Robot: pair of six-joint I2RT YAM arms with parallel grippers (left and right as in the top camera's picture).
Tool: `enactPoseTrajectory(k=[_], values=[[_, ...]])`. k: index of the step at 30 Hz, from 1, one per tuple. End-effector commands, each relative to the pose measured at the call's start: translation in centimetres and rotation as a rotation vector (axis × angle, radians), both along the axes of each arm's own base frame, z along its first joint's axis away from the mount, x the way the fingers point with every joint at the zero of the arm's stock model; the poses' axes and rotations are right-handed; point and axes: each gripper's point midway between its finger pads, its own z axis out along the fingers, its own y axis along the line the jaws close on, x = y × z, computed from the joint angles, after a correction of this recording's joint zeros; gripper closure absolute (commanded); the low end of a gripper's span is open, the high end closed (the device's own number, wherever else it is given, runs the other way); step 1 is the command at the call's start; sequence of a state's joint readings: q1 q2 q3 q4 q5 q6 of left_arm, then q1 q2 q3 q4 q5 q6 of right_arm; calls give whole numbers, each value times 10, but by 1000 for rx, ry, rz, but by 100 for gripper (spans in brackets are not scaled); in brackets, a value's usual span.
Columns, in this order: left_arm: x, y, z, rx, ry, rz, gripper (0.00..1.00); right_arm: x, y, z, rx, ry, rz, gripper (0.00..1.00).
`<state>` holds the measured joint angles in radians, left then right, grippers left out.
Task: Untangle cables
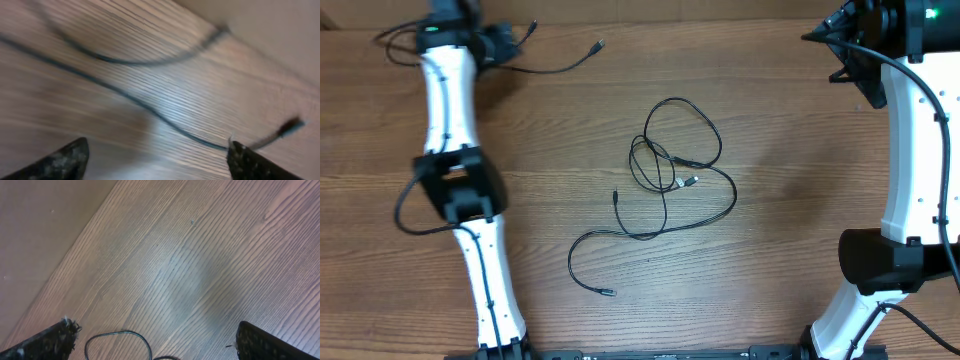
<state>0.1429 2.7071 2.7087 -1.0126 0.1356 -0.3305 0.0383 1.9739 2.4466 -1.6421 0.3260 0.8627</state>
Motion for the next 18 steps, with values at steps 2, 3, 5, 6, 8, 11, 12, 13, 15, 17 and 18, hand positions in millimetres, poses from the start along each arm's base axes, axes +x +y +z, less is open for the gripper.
enactPoseTrajectory(k=[2,3,5,6,8,11,12,13,15,17,18], values=[[9,-30,-6,109,-16,-107,14,0,-4,4,-16,-11,-7,0],[12,-38,-4,110,-30,-118,12,0,-4,4,-16,-11,-7,0],[18,-56,0,102,-59,-149,13,0,-4,4,-16,-11,-7,0],[20,-64,1,101,-68,-161,13,0,-4,4,-16,-11,-7,0],[21,-77,2,102,-75,-182,13,0,-4,4,-16,-11,-7,0],[23,-100,-2,135,-89,-266,15,0,-4,4,-16,-11,-7,0],[24,-106,-6,148,-90,-295,15,0,-4,4,-16,-11,-7,0],[24,-112,-10,153,-87,-312,15,0,-4,4,-16,-11,-7,0],[23,-121,-22,158,-76,-342,15,0,-4,4,-16,-11,-7,0],[22,-127,-36,163,-64,-382,14,0,-4,4,-16,-11,-7,0],[22,-130,-39,168,-64,-406,12,0,-4,4,-16,-11,-7,0]])
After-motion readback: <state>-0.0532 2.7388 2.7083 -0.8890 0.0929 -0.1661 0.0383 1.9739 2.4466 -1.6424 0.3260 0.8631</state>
